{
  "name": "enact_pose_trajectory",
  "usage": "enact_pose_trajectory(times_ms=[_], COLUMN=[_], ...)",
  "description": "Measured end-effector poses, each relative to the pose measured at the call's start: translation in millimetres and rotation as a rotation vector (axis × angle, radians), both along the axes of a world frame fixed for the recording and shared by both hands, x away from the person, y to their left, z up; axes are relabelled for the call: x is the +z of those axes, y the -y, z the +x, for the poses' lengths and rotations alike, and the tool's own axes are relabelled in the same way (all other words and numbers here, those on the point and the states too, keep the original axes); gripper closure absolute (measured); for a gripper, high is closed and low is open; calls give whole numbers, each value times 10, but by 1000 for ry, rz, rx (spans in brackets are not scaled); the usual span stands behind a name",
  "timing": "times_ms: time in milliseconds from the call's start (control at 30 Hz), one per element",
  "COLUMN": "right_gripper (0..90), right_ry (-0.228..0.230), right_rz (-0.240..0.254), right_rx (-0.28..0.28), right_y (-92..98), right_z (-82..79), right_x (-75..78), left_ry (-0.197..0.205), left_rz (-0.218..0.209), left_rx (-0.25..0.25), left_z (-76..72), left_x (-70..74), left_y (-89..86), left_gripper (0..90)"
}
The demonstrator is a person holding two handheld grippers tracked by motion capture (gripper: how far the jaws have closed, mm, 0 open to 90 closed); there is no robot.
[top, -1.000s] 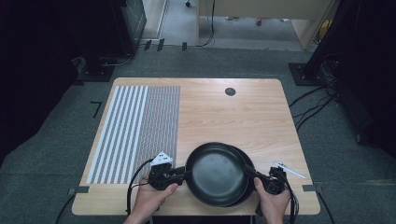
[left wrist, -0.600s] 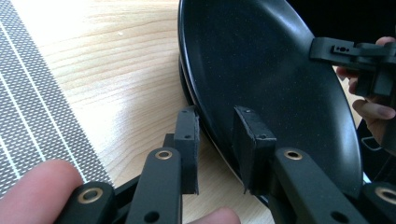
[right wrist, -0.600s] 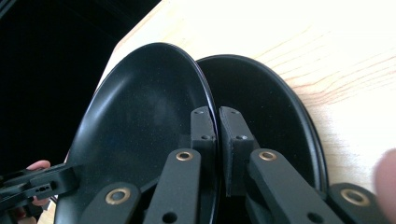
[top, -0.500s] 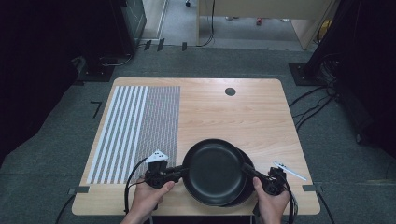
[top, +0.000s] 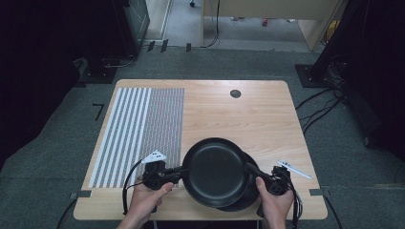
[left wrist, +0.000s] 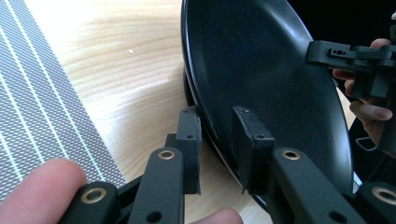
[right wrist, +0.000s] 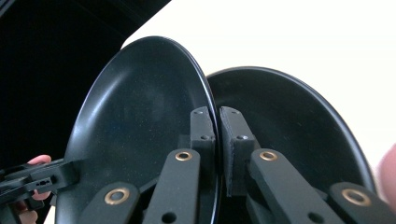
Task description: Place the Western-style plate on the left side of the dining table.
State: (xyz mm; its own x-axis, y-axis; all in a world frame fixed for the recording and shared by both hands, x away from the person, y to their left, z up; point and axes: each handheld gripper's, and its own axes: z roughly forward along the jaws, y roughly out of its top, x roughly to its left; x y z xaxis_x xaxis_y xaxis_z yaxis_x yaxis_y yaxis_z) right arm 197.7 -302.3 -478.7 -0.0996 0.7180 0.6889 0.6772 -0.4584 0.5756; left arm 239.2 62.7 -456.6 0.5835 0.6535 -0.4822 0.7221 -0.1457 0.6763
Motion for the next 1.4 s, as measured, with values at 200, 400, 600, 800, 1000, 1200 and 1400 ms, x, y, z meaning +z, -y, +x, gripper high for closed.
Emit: enact_pose_trajectory(times_ms=[200,400,600,800,1000,1200,1400], right_gripper=[854,854,853,853,852,852,852], right_ry=[12,17,28,21,13,3,-3], right_rz=[-15,-27,-31,-29,-25,-36,-34], right_rx=[17,40,72,104,128,157,184], right_y=[-112,-255,-419,-623,-865,-1093,-1273], right_z=[120,252,427,606,818,1016,1198], right_x=[117,225,360,413,443,507,521], left_ry=[12,11,18,25,30,23,24], left_rz=[-10,-30,-49,-33,-38,-48,-45], left_rx=[30,50,73,121,172,228,276], left_z=[46,120,190,267,348,430,486], left_x=[58,126,226,279,320,327,337], left_y=[-106,-258,-437,-625,-839,-1035,-1193], left_gripper=[738,738,737,737,737,737,736])
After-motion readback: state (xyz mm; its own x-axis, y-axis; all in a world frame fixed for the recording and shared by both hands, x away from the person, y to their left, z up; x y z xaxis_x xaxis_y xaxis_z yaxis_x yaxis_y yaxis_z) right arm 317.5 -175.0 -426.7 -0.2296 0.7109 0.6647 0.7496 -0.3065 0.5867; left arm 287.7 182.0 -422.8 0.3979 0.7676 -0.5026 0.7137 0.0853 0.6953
